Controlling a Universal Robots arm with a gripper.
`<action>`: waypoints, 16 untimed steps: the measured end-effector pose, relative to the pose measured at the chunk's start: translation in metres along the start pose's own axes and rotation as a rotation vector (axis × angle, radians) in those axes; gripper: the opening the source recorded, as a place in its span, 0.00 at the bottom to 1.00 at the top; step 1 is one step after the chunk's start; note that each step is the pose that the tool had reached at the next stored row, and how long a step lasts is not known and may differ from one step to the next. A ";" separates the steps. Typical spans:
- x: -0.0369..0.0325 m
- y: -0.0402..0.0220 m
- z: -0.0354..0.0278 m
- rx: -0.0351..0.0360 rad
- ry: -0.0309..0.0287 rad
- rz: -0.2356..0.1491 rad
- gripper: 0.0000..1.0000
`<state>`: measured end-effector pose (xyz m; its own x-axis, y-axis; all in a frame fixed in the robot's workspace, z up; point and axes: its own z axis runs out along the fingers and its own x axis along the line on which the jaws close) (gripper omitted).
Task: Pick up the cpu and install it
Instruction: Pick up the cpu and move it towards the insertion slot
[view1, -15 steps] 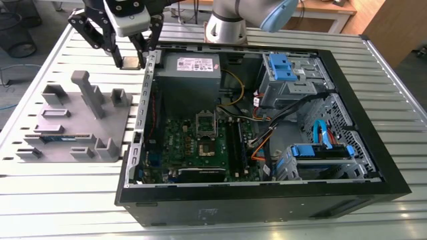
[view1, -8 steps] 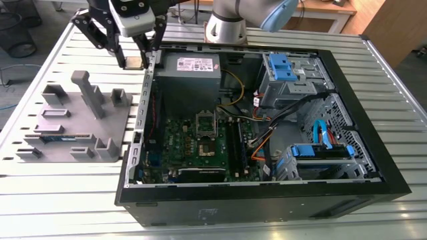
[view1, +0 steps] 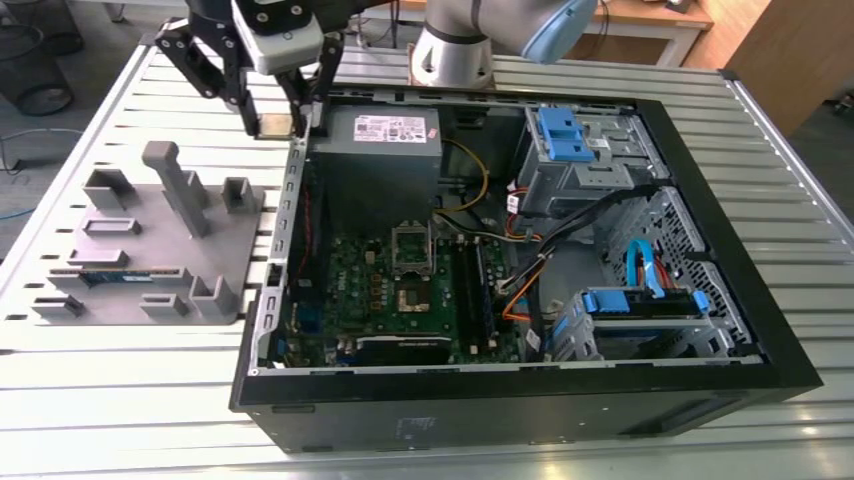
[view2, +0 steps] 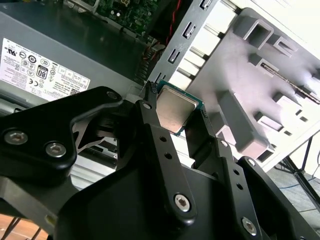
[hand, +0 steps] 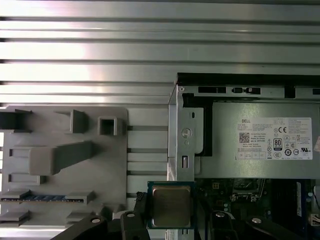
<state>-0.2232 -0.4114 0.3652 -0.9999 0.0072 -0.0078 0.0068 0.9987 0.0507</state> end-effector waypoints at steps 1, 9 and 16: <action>-0.0011 0.0000 0.0000 0.0000 0.0003 0.000 0.47; -0.0084 0.0001 0.0001 -0.0001 0.0023 0.000 0.47; -0.0145 0.0001 0.0002 -0.0001 0.0041 0.000 0.47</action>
<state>-0.2087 -0.4114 0.3651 -1.0000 0.0073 -0.0037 0.0071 0.9987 0.0507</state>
